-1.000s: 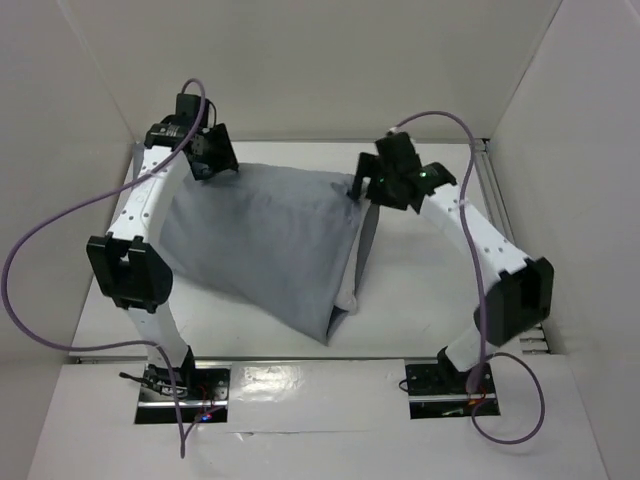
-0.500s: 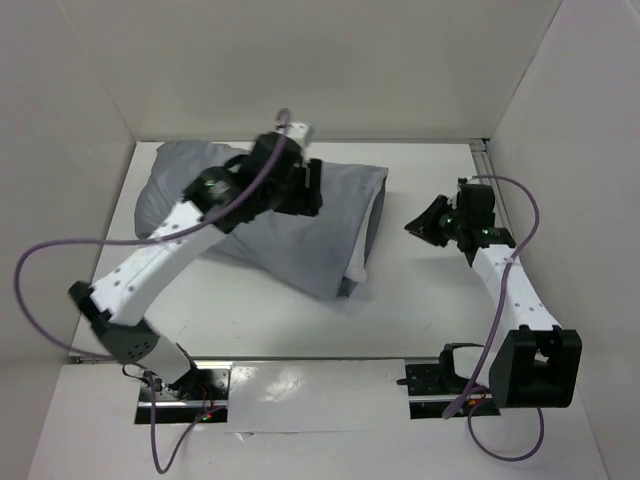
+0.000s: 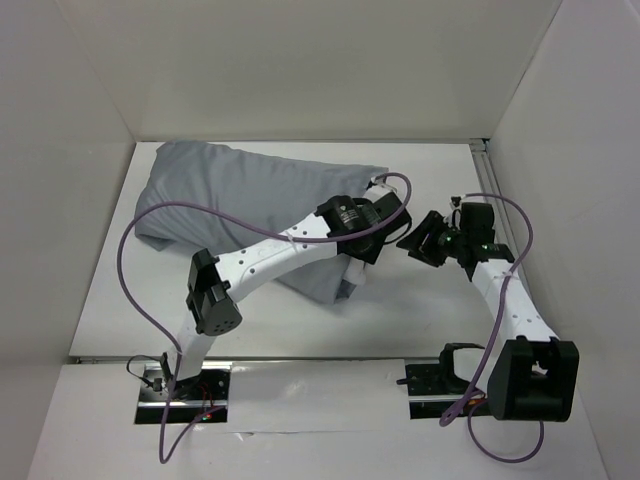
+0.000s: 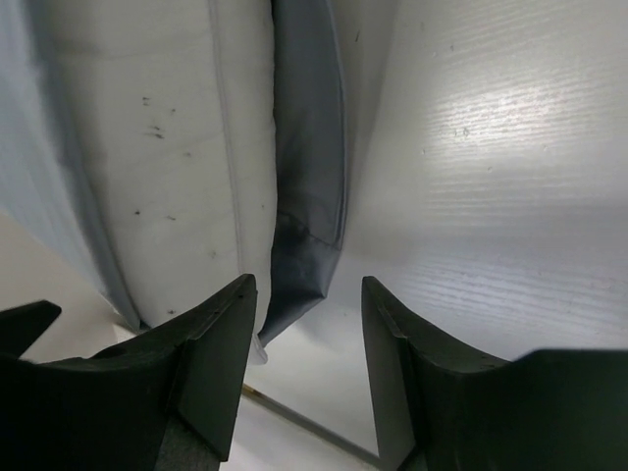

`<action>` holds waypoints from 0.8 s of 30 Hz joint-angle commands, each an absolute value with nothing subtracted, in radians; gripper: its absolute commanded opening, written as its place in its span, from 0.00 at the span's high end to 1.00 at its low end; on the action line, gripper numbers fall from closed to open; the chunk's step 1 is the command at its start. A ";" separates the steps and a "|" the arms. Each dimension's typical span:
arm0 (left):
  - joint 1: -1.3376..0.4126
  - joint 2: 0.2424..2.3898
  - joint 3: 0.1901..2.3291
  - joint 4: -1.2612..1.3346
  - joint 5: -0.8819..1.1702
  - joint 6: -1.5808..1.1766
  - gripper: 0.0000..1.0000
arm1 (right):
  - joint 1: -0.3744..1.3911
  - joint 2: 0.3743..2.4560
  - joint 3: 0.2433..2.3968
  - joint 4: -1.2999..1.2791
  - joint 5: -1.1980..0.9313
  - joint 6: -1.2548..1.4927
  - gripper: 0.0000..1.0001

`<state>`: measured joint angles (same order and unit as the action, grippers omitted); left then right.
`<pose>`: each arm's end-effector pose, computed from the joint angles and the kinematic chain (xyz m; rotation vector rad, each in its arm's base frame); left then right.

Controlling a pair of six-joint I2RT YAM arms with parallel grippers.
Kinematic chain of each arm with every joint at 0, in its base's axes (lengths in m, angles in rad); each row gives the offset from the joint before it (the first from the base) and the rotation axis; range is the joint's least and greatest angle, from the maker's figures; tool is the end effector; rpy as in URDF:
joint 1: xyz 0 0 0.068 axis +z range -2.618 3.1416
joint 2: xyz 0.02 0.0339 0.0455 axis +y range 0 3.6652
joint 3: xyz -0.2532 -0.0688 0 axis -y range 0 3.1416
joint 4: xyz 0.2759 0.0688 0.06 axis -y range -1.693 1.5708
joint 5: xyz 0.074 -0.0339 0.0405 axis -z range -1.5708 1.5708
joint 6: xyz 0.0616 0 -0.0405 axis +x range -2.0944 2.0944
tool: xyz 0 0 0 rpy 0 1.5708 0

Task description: Put the pillow into the pillowcase

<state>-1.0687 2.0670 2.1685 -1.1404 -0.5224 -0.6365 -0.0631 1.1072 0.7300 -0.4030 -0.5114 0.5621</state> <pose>0.2548 -0.4003 0.3140 0.3452 2.3906 -0.0704 0.2775 0.0127 0.2043 0.4821 2.3308 0.8432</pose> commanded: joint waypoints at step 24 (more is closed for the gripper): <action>-1.026 2.109 2.270 -1.175 -0.620 -0.638 0.83 | -0.039 1.224 0.775 -0.217 -0.669 0.525 0.48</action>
